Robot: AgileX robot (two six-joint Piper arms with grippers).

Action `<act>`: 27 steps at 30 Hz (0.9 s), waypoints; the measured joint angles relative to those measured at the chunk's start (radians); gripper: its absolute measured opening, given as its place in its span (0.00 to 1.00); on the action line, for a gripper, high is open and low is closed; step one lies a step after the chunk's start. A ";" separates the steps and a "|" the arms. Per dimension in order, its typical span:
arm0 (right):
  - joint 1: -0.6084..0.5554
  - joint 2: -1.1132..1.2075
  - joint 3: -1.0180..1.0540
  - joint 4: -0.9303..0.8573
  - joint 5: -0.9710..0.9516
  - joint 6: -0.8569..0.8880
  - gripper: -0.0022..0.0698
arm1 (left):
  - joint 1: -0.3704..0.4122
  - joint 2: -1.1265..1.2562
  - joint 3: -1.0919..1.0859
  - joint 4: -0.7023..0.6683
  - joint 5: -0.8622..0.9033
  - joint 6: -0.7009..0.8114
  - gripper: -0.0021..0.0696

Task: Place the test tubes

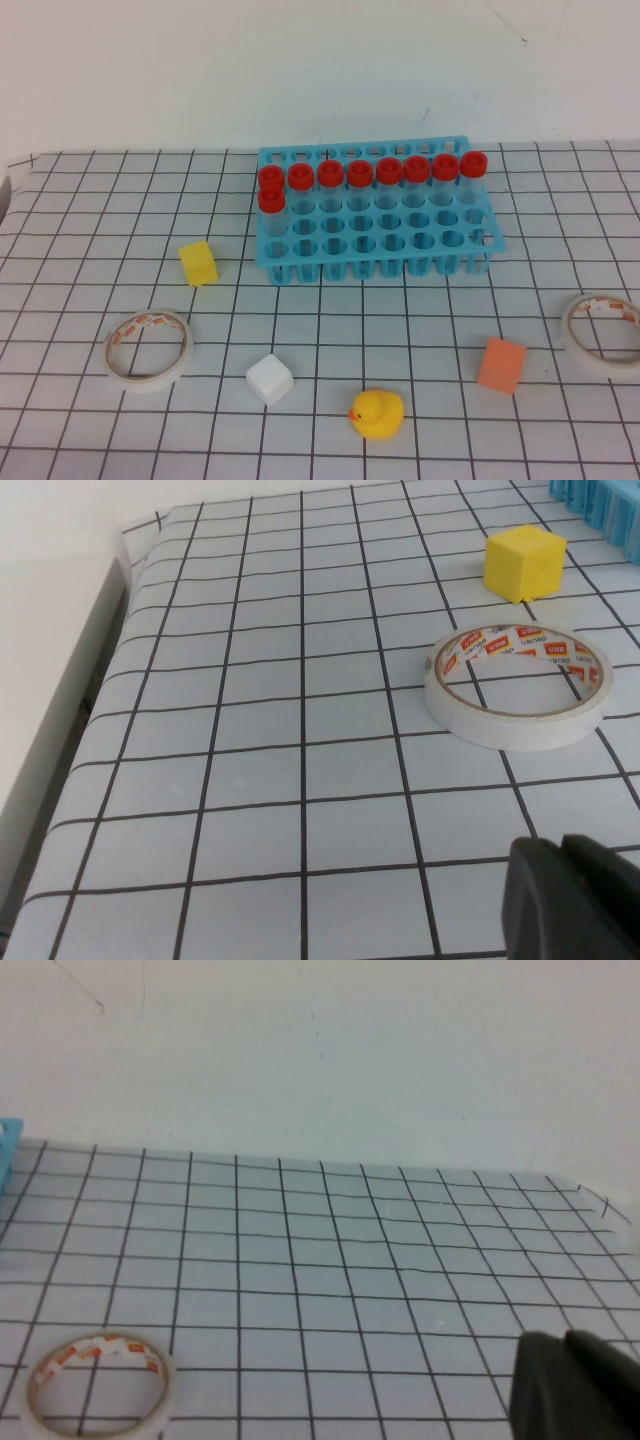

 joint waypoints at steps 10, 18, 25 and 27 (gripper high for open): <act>-0.166 -0.151 0.153 0.190 -0.054 -0.282 0.03 | 0.000 0.000 0.000 0.000 0.000 0.005 0.03; -0.176 -0.228 0.435 0.261 -0.158 -0.288 0.03 | 0.000 0.000 0.000 0.000 0.000 0.005 0.03; -0.176 -0.230 0.498 0.353 -0.173 -0.347 0.03 | 0.000 0.000 0.000 0.000 0.002 0.005 0.03; -0.176 -0.230 0.498 0.355 -0.173 -0.358 0.03 | 0.000 0.000 0.000 0.000 0.002 0.005 0.03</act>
